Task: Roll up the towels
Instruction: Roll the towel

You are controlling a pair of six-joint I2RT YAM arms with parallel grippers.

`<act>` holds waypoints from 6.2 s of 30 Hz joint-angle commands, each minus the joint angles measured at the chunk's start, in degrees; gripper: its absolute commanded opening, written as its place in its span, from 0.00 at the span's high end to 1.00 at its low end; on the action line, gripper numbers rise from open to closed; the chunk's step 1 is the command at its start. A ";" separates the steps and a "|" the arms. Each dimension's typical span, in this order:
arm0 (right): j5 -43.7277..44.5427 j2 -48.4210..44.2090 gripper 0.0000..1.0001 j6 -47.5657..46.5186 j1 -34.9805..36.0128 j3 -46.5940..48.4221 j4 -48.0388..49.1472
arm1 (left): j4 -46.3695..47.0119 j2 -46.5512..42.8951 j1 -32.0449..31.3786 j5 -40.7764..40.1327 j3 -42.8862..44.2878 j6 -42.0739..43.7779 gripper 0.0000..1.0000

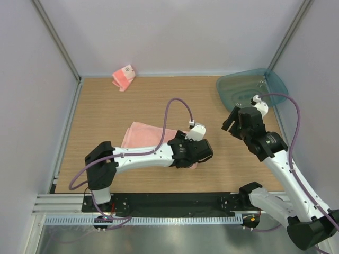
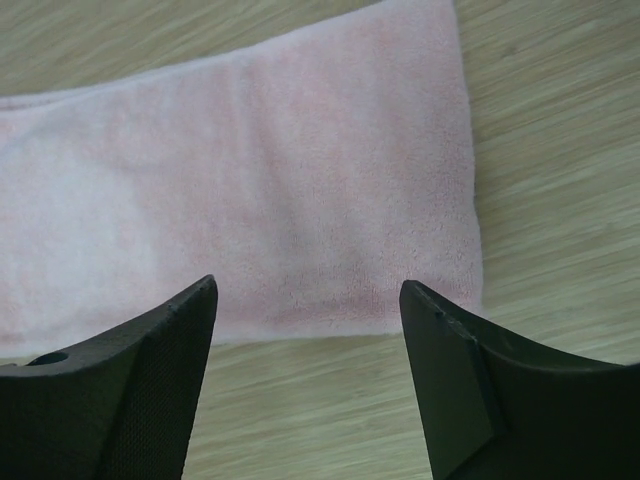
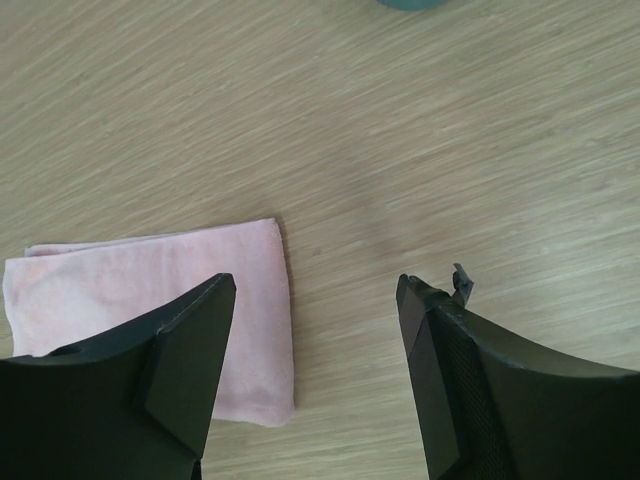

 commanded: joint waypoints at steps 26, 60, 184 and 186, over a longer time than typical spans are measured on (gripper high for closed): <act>-0.39 0.51 0.17 -3.54 -0.25 0.13 -1.22 | 25.01 -2.99 -1.47 13.74 -9.22 10.32 0.15; -2.58 2.97 0.17 -3.63 -1.66 -1.54 -0.08 | 19.03 10.29 -5.69 5.57 -7.62 0.21 0.43; -59.01 32.93 0.74 7.79 11.61 -24.57 73.37 | 21.85 -45.78 8.64 23.06 -59.13 -73.62 1.00; -58.92 35.83 0.74 7.88 11.53 -25.01 75.14 | 22.29 -45.61 8.73 23.06 -59.57 -73.70 0.99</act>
